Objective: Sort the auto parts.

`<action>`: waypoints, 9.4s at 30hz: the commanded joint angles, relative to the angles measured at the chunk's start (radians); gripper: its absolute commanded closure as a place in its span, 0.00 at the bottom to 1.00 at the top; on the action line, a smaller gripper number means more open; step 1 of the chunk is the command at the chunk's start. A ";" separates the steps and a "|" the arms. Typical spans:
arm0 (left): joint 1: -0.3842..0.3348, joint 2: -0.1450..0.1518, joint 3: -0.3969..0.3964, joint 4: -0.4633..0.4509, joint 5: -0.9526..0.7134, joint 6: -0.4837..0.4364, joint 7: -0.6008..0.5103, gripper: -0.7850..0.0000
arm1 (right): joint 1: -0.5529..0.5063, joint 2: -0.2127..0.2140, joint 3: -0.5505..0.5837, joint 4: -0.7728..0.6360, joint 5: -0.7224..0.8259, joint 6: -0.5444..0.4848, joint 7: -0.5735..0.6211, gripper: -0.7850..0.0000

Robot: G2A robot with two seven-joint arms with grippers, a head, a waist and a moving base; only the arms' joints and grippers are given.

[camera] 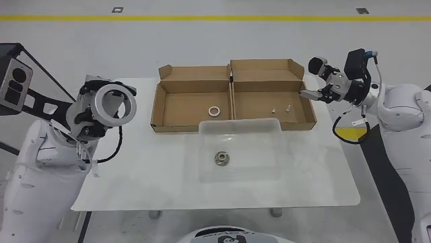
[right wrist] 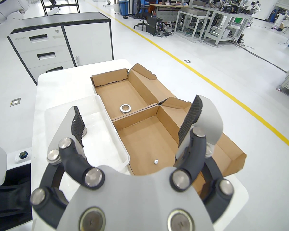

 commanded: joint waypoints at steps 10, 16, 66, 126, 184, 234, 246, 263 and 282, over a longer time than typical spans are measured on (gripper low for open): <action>-0.006 -0.009 0.000 0.023 0.036 0.000 0.052 1.00 | 0.000 0.000 0.000 0.000 0.000 0.000 0.000 0.00; -0.002 -0.002 -0.004 0.054 0.100 0.000 -0.050 1.00 | 0.000 0.000 0.000 0.000 0.000 0.000 0.000 0.00; -0.028 -0.007 0.050 0.003 0.077 0.085 -0.150 1.00 | 0.000 0.000 0.000 0.000 0.000 0.000 0.000 0.00; -0.809 -0.277 0.996 0.803 0.820 0.730 -1.118 1.00 | 0.000 0.000 0.000 0.000 0.000 0.000 0.000 0.00; -0.848 -0.523 1.077 1.321 0.933 0.670 -1.027 0.23 | 0.000 0.000 0.000 0.000 0.000 0.000 0.000 0.00; -0.870 -0.191 0.997 0.368 0.218 0.466 -1.432 0.00 | 0.000 0.000 0.000 0.000 0.000 0.000 0.000 0.00; -0.832 -0.097 0.998 0.295 0.233 0.309 -1.275 0.00 | 0.000 0.000 0.000 0.000 0.000 0.000 0.000 0.00; -0.781 -0.099 1.067 0.287 0.256 0.381 -1.281 0.00 | 0.000 0.000 0.000 0.000 0.000 0.000 0.000 0.00; -0.821 -0.134 1.100 0.300 0.248 0.439 -1.349 0.00 | 0.000 0.000 0.000 0.000 0.000 0.000 0.000 0.00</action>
